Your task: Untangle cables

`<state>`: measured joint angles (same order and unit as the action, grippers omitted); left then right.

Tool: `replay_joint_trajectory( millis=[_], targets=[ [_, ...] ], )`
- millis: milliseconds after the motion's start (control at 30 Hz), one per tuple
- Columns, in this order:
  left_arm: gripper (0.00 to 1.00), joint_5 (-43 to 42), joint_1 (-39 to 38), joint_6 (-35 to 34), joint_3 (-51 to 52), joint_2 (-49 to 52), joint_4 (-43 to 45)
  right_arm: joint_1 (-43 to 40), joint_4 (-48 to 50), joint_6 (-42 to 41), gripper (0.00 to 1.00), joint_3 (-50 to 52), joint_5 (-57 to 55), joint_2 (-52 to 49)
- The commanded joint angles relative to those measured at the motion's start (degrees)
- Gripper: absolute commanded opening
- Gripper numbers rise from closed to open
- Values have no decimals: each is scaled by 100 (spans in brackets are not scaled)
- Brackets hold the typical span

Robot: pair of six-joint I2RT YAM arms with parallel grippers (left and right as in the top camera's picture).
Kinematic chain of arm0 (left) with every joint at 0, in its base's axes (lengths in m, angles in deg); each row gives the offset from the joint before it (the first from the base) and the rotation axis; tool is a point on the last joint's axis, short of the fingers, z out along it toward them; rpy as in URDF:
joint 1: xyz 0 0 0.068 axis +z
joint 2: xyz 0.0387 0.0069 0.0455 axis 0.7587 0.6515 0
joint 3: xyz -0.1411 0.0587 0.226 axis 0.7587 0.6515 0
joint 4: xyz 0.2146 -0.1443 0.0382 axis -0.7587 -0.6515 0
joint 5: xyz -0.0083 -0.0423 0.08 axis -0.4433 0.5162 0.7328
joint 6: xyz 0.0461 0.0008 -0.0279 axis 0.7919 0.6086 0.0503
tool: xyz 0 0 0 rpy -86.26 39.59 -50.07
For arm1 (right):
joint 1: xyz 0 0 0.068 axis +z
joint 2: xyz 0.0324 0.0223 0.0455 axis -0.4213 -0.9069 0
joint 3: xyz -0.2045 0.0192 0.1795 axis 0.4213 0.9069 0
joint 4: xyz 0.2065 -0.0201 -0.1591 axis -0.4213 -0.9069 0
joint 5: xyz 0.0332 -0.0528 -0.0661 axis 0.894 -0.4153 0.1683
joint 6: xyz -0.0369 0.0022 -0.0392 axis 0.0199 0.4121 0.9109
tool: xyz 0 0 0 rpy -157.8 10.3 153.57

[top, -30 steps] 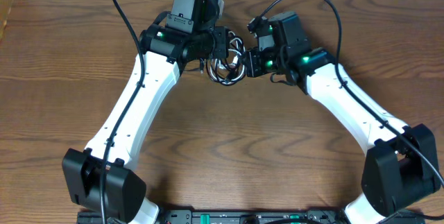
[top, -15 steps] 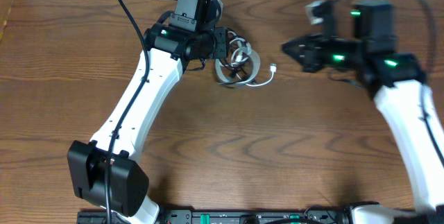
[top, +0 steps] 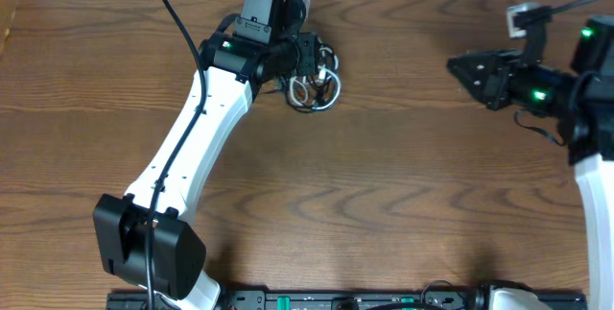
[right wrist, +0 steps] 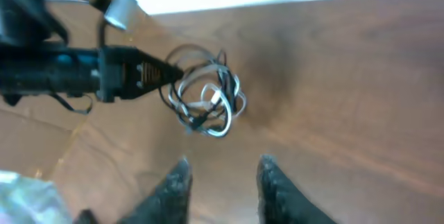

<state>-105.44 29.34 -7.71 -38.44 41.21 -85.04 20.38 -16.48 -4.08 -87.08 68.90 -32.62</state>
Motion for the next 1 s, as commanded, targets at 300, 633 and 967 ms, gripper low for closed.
replay_joint_trajectory(
  millis=[300,633,967],
  targets=[
    [7,-994,11,-50,15,31,282,1443,326,-46,57,31,-678,-1753],
    [8,-992,11,-50,15,31,258,2116,1545,-610,49,31,-752,-2833],
    [8,-994,11,-52,15,31,188,2481,2520,-1106,36,31,-1547,-3285]
  ],
)
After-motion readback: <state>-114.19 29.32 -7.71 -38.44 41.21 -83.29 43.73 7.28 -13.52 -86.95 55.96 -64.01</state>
